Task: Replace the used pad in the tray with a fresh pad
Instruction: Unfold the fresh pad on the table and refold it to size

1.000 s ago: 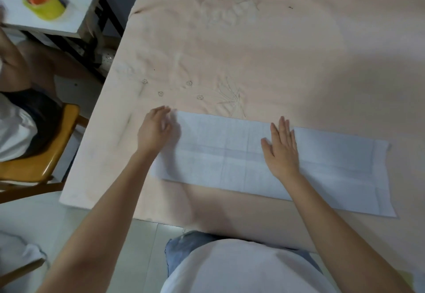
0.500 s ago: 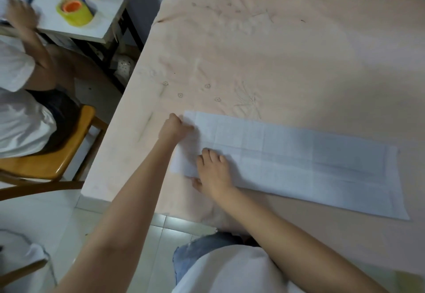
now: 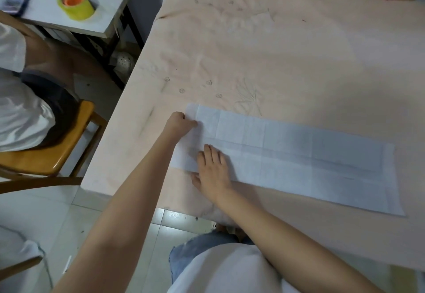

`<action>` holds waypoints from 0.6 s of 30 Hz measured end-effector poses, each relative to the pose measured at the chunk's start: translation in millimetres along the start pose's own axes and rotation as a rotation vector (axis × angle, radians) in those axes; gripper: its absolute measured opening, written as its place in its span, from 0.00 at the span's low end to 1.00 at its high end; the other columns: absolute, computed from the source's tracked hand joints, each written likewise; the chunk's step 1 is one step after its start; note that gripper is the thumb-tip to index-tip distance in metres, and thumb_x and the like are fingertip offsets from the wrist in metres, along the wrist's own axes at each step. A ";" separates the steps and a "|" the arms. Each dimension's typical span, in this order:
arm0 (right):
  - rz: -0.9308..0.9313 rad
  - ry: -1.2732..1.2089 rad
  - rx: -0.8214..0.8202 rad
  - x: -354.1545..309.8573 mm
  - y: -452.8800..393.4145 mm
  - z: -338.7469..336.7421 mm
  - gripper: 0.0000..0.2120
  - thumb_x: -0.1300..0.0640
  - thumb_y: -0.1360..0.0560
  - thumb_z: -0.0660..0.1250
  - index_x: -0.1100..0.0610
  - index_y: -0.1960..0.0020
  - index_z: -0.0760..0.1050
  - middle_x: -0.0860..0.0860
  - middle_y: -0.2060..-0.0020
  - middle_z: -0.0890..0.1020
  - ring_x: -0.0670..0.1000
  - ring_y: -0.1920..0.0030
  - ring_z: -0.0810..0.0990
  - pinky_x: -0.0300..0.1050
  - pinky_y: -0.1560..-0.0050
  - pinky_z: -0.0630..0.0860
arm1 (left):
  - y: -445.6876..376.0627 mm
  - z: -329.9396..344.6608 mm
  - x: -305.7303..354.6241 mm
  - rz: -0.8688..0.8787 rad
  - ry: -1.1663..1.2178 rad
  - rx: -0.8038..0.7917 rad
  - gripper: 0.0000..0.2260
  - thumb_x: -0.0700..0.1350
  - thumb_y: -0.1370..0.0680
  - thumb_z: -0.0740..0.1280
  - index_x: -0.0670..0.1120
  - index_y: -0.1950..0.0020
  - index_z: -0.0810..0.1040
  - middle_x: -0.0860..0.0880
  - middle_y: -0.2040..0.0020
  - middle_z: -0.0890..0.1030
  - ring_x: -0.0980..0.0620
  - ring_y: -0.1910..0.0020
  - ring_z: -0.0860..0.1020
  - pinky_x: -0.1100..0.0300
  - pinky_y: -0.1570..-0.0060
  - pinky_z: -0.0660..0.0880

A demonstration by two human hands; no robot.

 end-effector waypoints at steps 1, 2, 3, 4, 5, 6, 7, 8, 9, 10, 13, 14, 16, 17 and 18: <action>0.001 -0.019 0.010 0.3 0.6 -0.1 0.30 0.38 0.39 0.72 0.57 0.45 0.80 0.56 0.41 0.79 0.54 0.39 0.76 0.49 0.40 0.74 | 2.0 -0.9 2.6 0.007 0.004 -0.006 0.09 0.45 0.27 0.70 0.41 0.57 0.72 0.49 0.63 0.72 0.45 0.57 0.74 0.57 0.63 0.69; 0.005 -0.052 0.021 1.2 1.1 -0.9 0.31 0.38 0.40 0.73 0.57 0.45 0.80 0.56 0.42 0.80 0.54 0.39 0.77 0.48 0.41 0.75 | 3.4 -1.8 5.6 0.019 0.013 -0.006 0.10 0.44 0.27 0.70 0.40 0.53 0.74 0.47 0.60 0.74 0.45 0.57 0.74 0.57 0.63 0.70; 0.011 -0.086 0.037 2.4 1.9 -2.9 0.31 0.38 0.42 0.74 0.58 0.46 0.80 0.57 0.43 0.80 0.54 0.40 0.78 0.47 0.42 0.75 | 5.9 -2.3 9.1 0.026 0.028 -0.010 0.11 0.44 0.27 0.69 0.39 0.50 0.75 0.46 0.58 0.74 0.45 0.57 0.74 0.57 0.64 0.70; 0.022 -0.105 0.055 4.2 3.4 -5.2 0.32 0.39 0.43 0.74 0.58 0.47 0.80 0.57 0.44 0.81 0.54 0.42 0.78 0.46 0.44 0.76 | 8.6 -2.7 13.4 0.039 0.037 -0.013 0.11 0.43 0.27 0.69 0.39 0.49 0.75 0.45 0.57 0.75 0.44 0.57 0.74 0.58 0.66 0.69; 0.033 -0.117 0.075 6.2 5.3 -9.5 0.33 0.38 0.44 0.74 0.59 0.47 0.79 0.57 0.45 0.81 0.54 0.43 0.79 0.46 0.46 0.76 | 12.0 -2.1 18.0 0.047 0.045 -0.021 0.10 0.43 0.26 0.69 0.39 0.50 0.74 0.45 0.57 0.75 0.44 0.57 0.75 0.58 0.68 0.69; 0.042 -0.133 0.099 7.5 6.9 -14.7 0.33 0.38 0.44 0.75 0.59 0.47 0.79 0.57 0.45 0.80 0.54 0.44 0.79 0.45 0.49 0.76 | 14.7 -0.8 22.5 0.055 0.059 -0.032 0.09 0.42 0.26 0.68 0.39 0.50 0.74 0.44 0.56 0.76 0.44 0.57 0.75 0.59 0.69 0.70; 0.049 -0.167 0.117 8.5 8.3 -19.3 0.34 0.38 0.43 0.75 0.60 0.46 0.78 0.57 0.45 0.80 0.55 0.45 0.79 0.45 0.50 0.76 | 18.0 1.4 27.1 0.058 0.088 -0.048 0.09 0.41 0.26 0.67 0.38 0.48 0.75 0.43 0.55 0.77 0.43 0.57 0.76 0.59 0.69 0.71; 0.064 -0.216 0.123 9.7 10.0 -21.7 0.35 0.38 0.41 0.74 0.61 0.43 0.76 0.57 0.44 0.79 0.56 0.45 0.78 0.47 0.49 0.76 | 22.6 4.9 32.7 0.060 0.123 -0.073 0.11 0.41 0.25 0.66 0.37 0.46 0.75 0.42 0.53 0.78 0.43 0.56 0.77 0.59 0.68 0.73; 0.091 -0.268 0.125 11.9 11.9 -23.6 0.35 0.40 0.39 0.74 0.62 0.41 0.75 0.57 0.43 0.78 0.56 0.44 0.78 0.48 0.48 0.76 | 27.9 9.3 39.2 0.062 0.155 -0.105 0.12 0.40 0.24 0.65 0.35 0.43 0.75 0.41 0.51 0.78 0.43 0.55 0.77 0.58 0.67 0.74; 0.131 -0.326 0.137 16.5 13.9 -26.9 0.35 0.41 0.38 0.74 0.63 0.40 0.74 0.57 0.43 0.78 0.57 0.45 0.78 0.49 0.48 0.76 | 32.6 14.1 45.7 0.069 0.174 -0.137 0.13 0.39 0.24 0.64 0.34 0.41 0.74 0.40 0.50 0.78 0.42 0.55 0.78 0.58 0.67 0.75; 0.248 -0.567 0.148 34.4 20.7 -41.1 0.29 0.45 0.32 0.71 0.63 0.38 0.71 0.57 0.44 0.77 0.58 0.45 0.77 0.51 0.48 0.75 | 45.9 26.0 65.3 0.096 0.172 -0.192 0.13 0.38 0.23 0.63 0.33 0.41 0.73 0.37 0.49 0.78 0.42 0.59 0.78 0.56 0.70 0.78; 0.267 -0.644 0.125 39.8 21.5 -43.2 0.27 0.46 0.30 0.68 0.62 0.38 0.69 0.56 0.44 0.77 0.57 0.45 0.77 0.51 0.49 0.75 | 49.7 29.7 71.4 0.106 0.165 -0.201 0.12 0.38 0.23 0.62 0.33 0.42 0.73 0.37 0.50 0.78 0.43 0.62 0.78 0.57 0.72 0.79; 0.293 -0.742 0.036 49.5 23.8 -41.7 0.22 0.47 0.26 0.65 0.60 0.40 0.67 0.53 0.46 0.77 0.55 0.47 0.77 0.50 0.53 0.74 | 54.2 39.6 81.2 0.122 0.142 -0.221 0.11 0.38 0.23 0.63 0.34 0.43 0.74 0.38 0.53 0.78 0.45 0.66 0.78 0.57 0.71 0.78; 0.305 -0.775 -0.014 53.8 26.0 -39.5 0.20 0.47 0.26 0.64 0.59 0.41 0.67 0.53 0.49 0.79 0.55 0.49 0.78 0.49 0.55 0.74 | 56.3 45.1 84.8 0.125 0.125 -0.230 0.10 0.39 0.23 0.63 0.34 0.44 0.74 0.39 0.55 0.78 0.46 0.67 0.78 0.57 0.70 0.78; 0.321 -0.810 -0.055 58.8 28.5 -36.0 0.17 0.49 0.26 0.63 0.59 0.44 0.67 0.52 0.54 0.79 0.55 0.53 0.79 0.47 0.58 0.73 | 58.3 50.9 88.0 0.125 0.110 -0.238 0.09 0.39 0.23 0.63 0.35 0.46 0.73 0.40 0.57 0.78 0.46 0.68 0.79 0.57 0.69 0.78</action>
Point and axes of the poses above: each hand's wrist, its own y-axis away from the middle knuckle, its own z-axis out of the palm, x = y × z, the point moved 9 cm from there along -y, towards the middle knuckle
